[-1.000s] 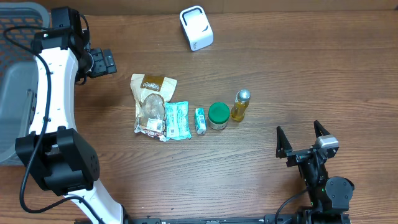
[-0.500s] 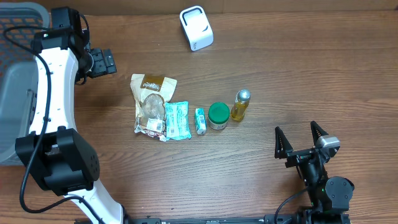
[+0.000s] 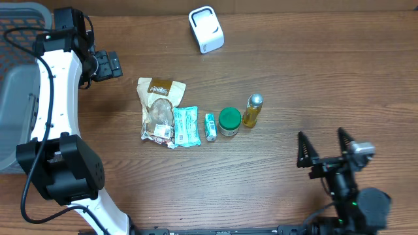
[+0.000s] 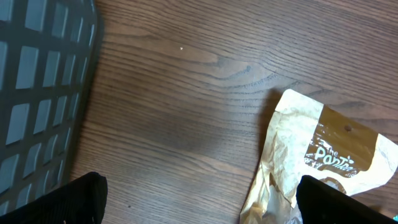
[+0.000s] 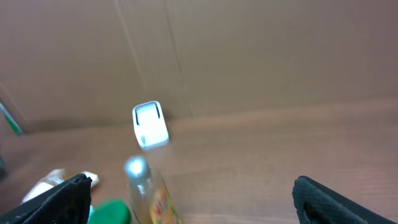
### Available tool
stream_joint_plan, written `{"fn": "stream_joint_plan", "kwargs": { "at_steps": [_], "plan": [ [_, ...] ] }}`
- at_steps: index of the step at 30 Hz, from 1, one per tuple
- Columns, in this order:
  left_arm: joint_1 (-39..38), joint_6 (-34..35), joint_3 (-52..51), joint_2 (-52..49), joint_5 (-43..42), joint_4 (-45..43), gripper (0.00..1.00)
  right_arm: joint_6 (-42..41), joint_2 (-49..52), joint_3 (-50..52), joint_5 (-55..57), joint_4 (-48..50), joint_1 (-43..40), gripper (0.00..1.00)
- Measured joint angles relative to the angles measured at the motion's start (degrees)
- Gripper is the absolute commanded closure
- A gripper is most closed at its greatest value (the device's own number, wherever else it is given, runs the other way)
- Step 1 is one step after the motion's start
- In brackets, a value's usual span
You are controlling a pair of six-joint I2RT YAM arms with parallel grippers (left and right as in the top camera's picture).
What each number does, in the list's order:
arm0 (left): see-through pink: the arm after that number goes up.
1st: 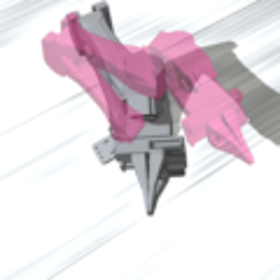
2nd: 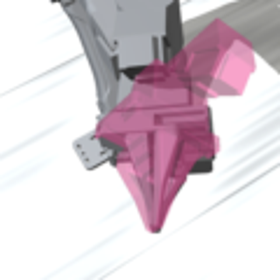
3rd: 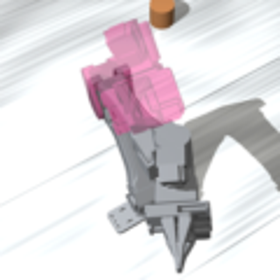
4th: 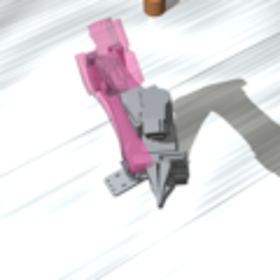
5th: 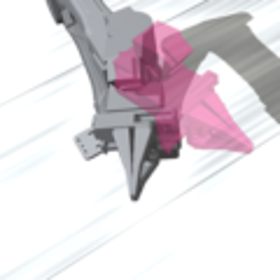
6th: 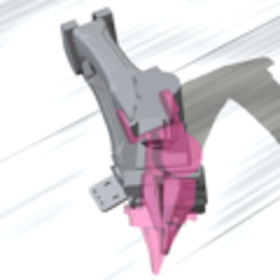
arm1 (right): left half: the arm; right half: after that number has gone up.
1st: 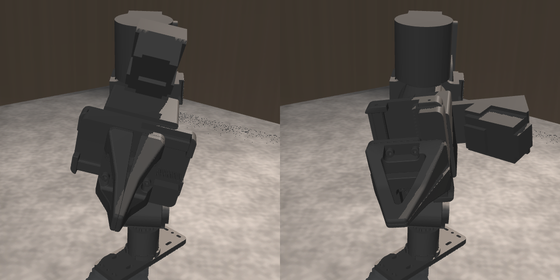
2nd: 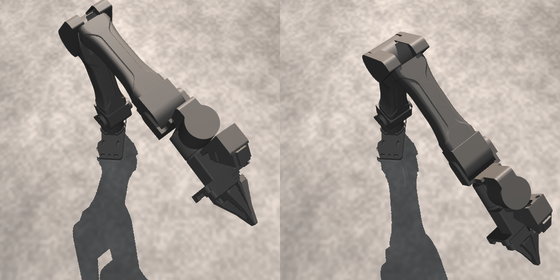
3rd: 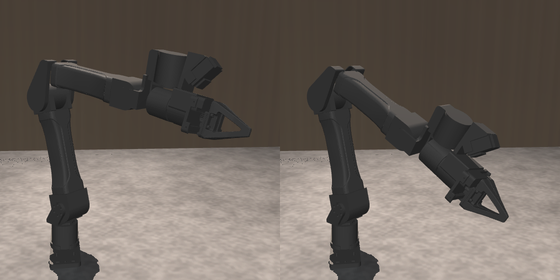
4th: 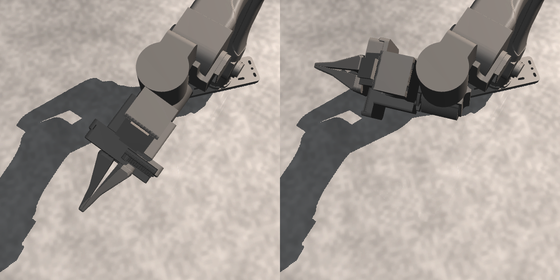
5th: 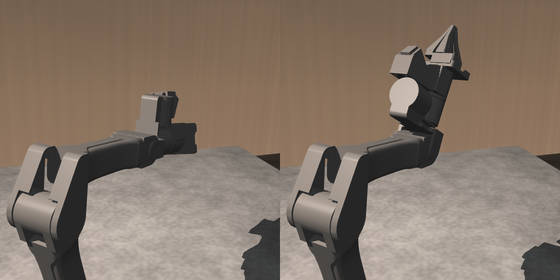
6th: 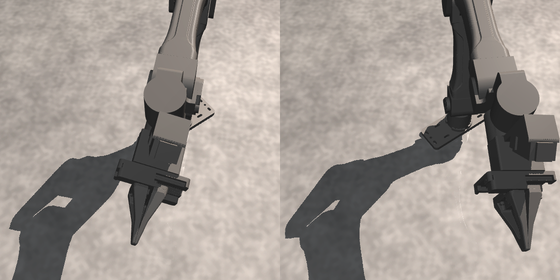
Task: Scan the item barcode
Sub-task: 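Raise the right arm and move the right gripper toward the yellow bottle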
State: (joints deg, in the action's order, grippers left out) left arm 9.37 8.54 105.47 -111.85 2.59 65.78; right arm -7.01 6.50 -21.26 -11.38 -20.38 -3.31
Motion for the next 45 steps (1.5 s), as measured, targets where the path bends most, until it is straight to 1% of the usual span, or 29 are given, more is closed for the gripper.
{"fn": "stream_joint_plan", "kwargs": {
  "at_steps": [1,4,5,8,11,13,15,18,23,28,30,31,32,35,38,45],
  "plan": [
    [0.0,0.0,0.0,0.0,0.0,0.0,0.00,-0.1,2.1,-3.3,0.3,-0.8,0.0,0.00],
    [0.0,0.0,0.0,0.0,0.2,0.0,0.00,-0.1,11.4,-16.0,0.9,-8.1,0.0,0.00],
    [0.0,0.0,0.0,0.0,0.3,0.0,0.01,-0.1,13.7,-18.7,0.9,-9.7,0.0,0.00],
    [0.0,0.0,0.0,0.0,0.3,0.0,0.00,-0.1,24.0,-30.6,1.2,-19.3,0.0,0.00],
    [0.0,0.0,0.0,0.0,0.3,0.0,0.00,-0.1,33.1,-40.4,1.3,-27.0,0.0,0.00],
    [0.0,0.0,0.0,0.0,0.3,0.0,0.01,-0.3,38.6,-46.2,1.3,-30.5,0.0,0.00],
    [0.0,0.0,0.0,0.0,0.3,0.0,0.00,-0.3,41.9,-49.4,1.0,-31.7,0.0,0.00],
    [0.0,0.0,0.0,0.0,0.3,0.0,0.01,-0.3,45.3,-51.2,-1.1,-32.7,0.0,0.05],
    [0.0,0.0,0.0,0.0,0.3,0.0,0.00,-0.6,50.2,-51.4,-3.4,-36.4,0.0,0.05],
    [0.0,0.0,0.0,0.0,0.3,0.0,0.00,-1.6,57.5,-52.8,-4.0,-41.4,0.0,0.05],
    [0.0,0.0,0.0,0.0,0.3,0.0,0.00,-2.1,60.8,-55.7,-4.1,-44.9,0.3,0.05],
    [0.0,0.0,0.0,0.0,0.3,0.0,0.00,-2.4,63.8,-59.7,-4.2,-48.1,0.9,0.05],
    [0.0,0.0,0.0,0.0,0.3,0.0,0.00,-2.4,64.3,-60.4,-4.2,-48.5,1.1,0.05],
    [0.0,0.0,0.0,0.0,0.3,0.0,0.00,-3.0,68.9,-68.6,-4.3,-53.4,3.3,0.00],
    [0.0,0.0,0.0,0.0,0.3,0.0,0.00,-3.8,73.0,-75.4,-3.5,-56.1,6.6,0.00],
    [-0.1,0.0,0.0,0.0,0.3,0.0,0.00,-6.8,79.5,-77.1,-1.7,-53.4,14.0,0.00]
  ]
}}
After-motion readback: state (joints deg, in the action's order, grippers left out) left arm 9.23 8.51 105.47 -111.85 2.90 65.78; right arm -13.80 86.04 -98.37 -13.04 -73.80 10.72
